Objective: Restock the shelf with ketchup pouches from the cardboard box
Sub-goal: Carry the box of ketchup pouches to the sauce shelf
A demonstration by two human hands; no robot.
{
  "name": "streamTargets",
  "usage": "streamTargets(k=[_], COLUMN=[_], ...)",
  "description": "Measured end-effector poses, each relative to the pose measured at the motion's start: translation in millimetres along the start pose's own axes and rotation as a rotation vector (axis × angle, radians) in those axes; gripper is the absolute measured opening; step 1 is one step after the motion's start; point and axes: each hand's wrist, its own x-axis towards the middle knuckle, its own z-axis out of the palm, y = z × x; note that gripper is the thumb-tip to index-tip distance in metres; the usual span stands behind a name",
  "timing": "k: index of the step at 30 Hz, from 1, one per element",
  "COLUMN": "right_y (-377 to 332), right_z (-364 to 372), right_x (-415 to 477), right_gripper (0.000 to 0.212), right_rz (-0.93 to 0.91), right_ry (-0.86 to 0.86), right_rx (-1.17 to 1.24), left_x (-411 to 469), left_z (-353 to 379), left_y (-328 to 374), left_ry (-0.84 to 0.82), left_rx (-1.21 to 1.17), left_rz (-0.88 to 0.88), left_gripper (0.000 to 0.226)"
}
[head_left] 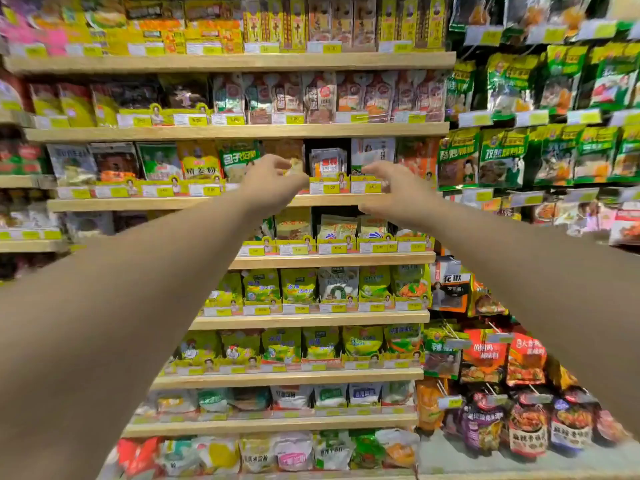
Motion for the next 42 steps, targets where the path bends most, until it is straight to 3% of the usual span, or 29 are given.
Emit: streamTargets(k=[8,15,23,26,32,38,42], right_y=[50,119,198,219,262,311,341], right_z=[74,139,220,265,355,444,506], right_x=[17,70,135,140,112,30,-26], right_gripper=[0.058,0.057,0.053,0.046,0.046,0.047,0.043], right_rz=[0.076,0.107,0.13,0.155,0.194,0.405,0.53], right_ry=[-0.055,-0.142,-0.239,-0.293,-0.44,-0.599,-0.592], right_rx=[-0.041,-0.09,-0.093,-0.043,-0.008,0.071,0.074], left_x=[28,89,164,169,159,105,62], left_z=[40,95,179,214,257,298,329], left_y=[-69,-122,-174,-216,-315,-432,-499], left_ry=[-0.112,-0.148,-0.208,-0.284,-0.372,-0.489,-0.514], left_rx=[0.017,0.185,0.198,0.145,0.159,0.149,0.117], left_rz=[-0.044,-0.037,-0.005,-0.075,-0.233,-0.435,-0.519], left_gripper=[0.05,0.049,0.043,0.038,0.039,0.035,0.024])
